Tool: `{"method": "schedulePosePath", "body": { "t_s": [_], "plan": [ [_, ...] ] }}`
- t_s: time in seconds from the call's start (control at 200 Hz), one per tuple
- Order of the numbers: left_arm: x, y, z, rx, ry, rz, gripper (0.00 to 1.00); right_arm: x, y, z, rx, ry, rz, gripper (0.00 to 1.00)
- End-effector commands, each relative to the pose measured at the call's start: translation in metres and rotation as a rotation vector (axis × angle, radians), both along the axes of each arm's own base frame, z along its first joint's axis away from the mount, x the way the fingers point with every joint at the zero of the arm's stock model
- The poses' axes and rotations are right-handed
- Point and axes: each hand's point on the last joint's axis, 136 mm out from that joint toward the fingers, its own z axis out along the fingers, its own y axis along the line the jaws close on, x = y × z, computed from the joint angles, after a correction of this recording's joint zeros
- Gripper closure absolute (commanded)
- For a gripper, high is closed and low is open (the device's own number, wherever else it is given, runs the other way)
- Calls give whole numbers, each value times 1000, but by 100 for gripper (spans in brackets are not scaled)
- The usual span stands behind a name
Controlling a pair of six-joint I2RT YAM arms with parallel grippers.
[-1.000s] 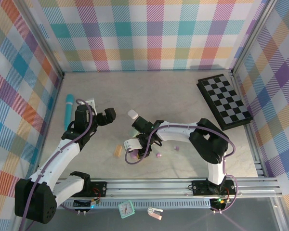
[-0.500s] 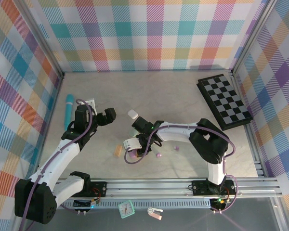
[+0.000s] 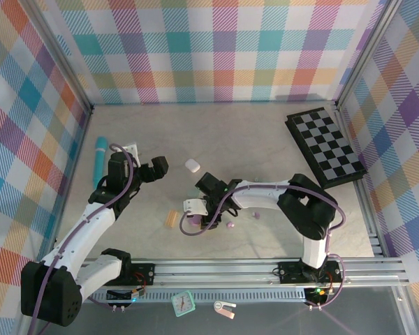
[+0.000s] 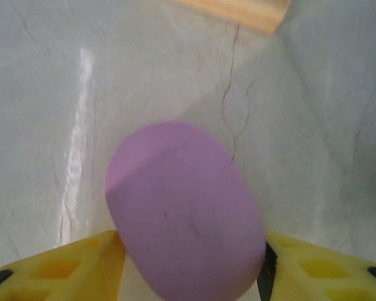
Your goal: Insert wireless bluetooth earbuds into charging case
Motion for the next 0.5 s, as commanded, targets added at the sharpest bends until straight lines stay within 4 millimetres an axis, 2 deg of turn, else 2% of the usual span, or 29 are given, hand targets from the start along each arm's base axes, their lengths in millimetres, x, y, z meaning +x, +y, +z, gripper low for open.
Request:
{"method": "schedulePosePath", "body": {
  "t_s": [0.0, 0.11, 0.325, 0.495],
  "plan": [
    [0, 0, -3, 8, -4, -17, 0, -2, -11, 4, -13, -33, 41, 40],
    [0, 0, -2, 8, -7, -17, 0, -7, -9, 5, -3, -16, 86, 38],
    [-2, 1, -3, 12, -3, -13, 0, -15, -4, 7, 18, 20, 122, 45],
    [-2, 2, -2, 16, -6, -14, 0, -20, -3, 13, 33, 49, 125, 47]
  ]
}}
